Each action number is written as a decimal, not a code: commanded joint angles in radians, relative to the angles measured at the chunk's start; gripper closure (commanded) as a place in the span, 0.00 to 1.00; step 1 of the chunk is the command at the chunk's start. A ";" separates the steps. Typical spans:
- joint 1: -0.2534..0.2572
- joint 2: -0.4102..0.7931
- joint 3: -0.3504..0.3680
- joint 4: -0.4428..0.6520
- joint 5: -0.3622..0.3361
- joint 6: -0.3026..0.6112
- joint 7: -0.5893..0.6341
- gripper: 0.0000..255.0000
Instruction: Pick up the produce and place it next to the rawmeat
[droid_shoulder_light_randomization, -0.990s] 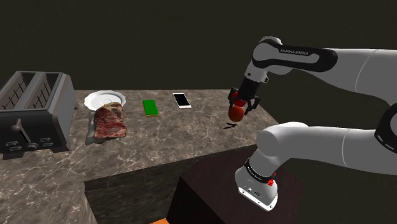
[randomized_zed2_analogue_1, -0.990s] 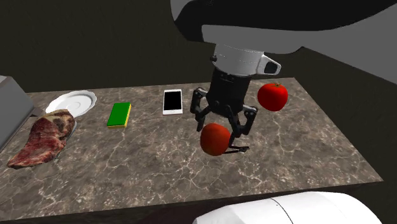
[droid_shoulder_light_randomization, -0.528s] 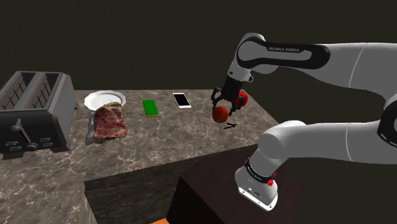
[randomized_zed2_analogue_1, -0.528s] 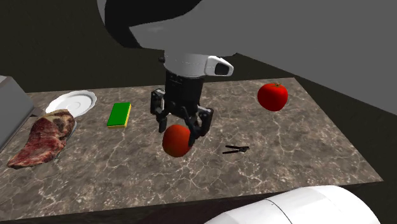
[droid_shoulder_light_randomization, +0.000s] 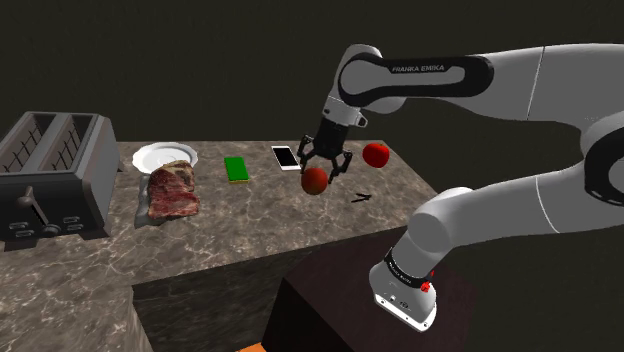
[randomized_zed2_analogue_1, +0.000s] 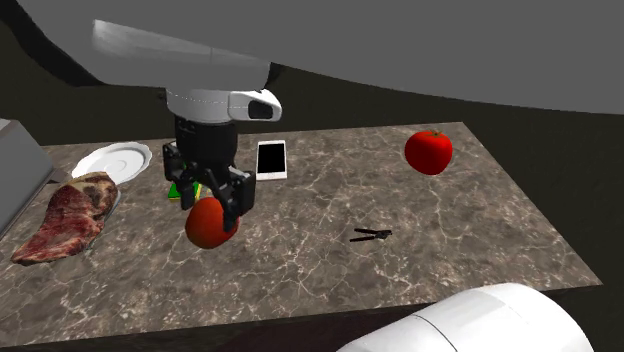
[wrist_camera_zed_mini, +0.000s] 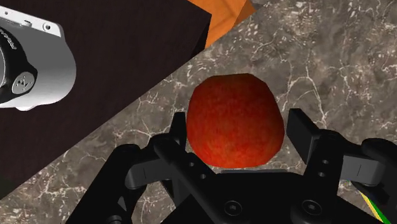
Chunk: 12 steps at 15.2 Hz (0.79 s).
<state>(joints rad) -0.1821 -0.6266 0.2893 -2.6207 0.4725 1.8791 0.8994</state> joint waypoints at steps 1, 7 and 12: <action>0.013 0.053 0.040 0.042 0.020 0.027 0.040 1.00; 0.034 0.232 0.161 0.191 0.039 0.109 0.170 1.00; 0.040 0.399 0.254 0.338 -0.003 0.167 0.295 1.00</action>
<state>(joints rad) -0.1446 -0.2648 0.5212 -2.3175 0.4802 2.0345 1.1614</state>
